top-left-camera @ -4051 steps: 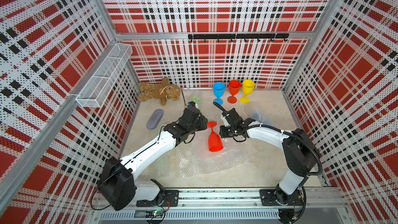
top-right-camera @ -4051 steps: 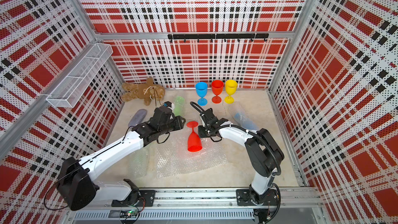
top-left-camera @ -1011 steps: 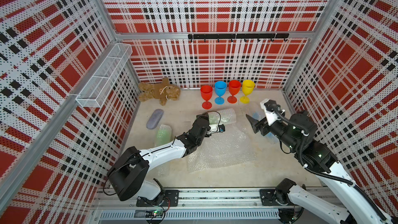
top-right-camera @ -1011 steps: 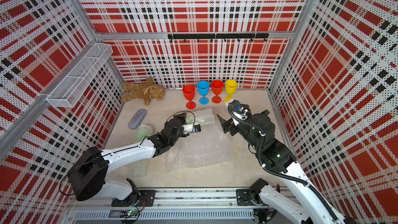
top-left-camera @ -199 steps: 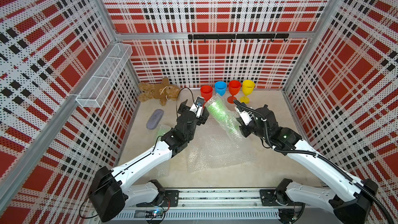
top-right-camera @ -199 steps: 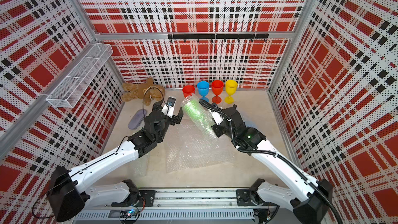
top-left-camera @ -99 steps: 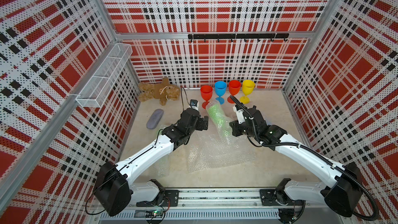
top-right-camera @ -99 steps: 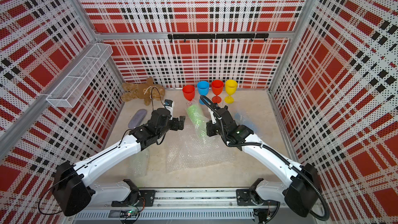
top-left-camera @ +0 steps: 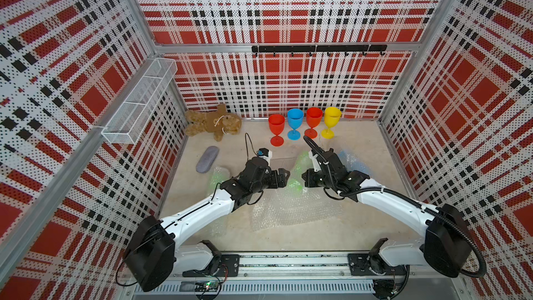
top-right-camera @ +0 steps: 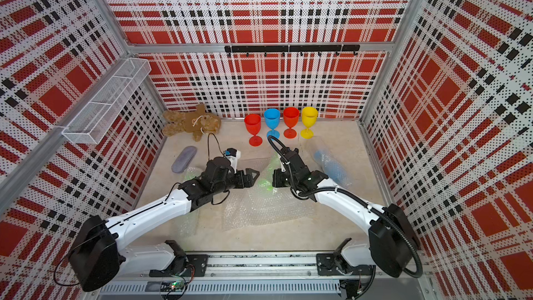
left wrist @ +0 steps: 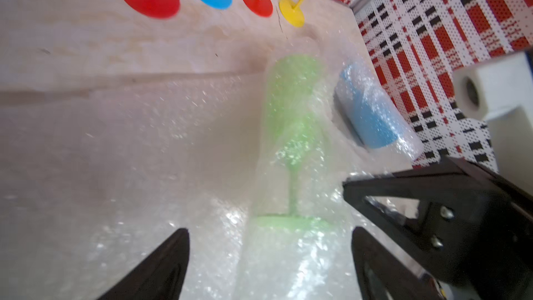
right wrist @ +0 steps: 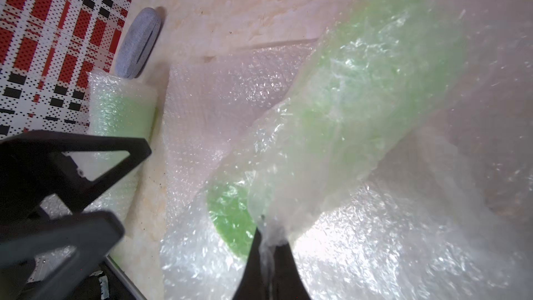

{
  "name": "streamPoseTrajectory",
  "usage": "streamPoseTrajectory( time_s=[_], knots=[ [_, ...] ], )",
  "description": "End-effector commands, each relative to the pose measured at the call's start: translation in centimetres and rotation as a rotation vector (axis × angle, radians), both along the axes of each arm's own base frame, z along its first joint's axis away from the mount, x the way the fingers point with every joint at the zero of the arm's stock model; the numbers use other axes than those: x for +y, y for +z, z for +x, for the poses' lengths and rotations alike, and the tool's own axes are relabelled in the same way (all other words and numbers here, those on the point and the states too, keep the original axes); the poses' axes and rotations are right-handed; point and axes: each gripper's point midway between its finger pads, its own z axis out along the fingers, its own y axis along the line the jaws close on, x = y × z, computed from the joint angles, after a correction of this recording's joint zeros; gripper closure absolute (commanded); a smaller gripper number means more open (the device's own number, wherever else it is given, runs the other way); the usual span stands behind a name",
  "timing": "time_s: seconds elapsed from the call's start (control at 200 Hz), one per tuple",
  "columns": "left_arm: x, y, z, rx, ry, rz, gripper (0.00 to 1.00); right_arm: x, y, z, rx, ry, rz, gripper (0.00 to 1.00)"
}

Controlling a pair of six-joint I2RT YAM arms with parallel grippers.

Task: Unpack wine glasses from bubble wrap
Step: Place the bubble wrap at the center of the board.

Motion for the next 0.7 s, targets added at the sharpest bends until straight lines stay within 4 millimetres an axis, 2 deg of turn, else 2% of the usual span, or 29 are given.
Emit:
streamPoseTrajectory(
  time_s=[0.0, 0.1, 0.261, 0.516, 0.616, 0.696],
  knots=[
    [-2.5, 0.9, -0.4, 0.004, -0.052, -0.104, 0.13, 1.4, 0.0, -0.2, -0.027, 0.085, 0.020, 1.00],
    [-2.4, 1.2, -0.2, -0.008, -0.043, -0.106, 0.13, 1.0, -0.2, -0.6, -0.069, 0.147, -0.043, 1.00],
    [-1.5, 2.1, 0.0, -0.029, -0.029, -0.106, 0.13, 1.2, 1.4, -1.6, -0.151, 0.265, -0.079, 1.00],
    [-1.2, 1.8, -0.3, -0.021, -0.039, -0.096, 0.14, 1.1, 2.9, -3.1, -0.227, 0.391, -0.164, 1.00],
    [-1.4, 1.0, -0.6, -0.002, -0.054, -0.089, 0.14, 1.2, 2.3, -3.8, -0.225, 0.452, -0.183, 1.00],
    [-1.4, 0.2, -0.9, 0.012, -0.059, -0.083, 0.14, 0.9, 0.7, -3.8, -0.203, 0.462, -0.222, 1.00]
  ],
)
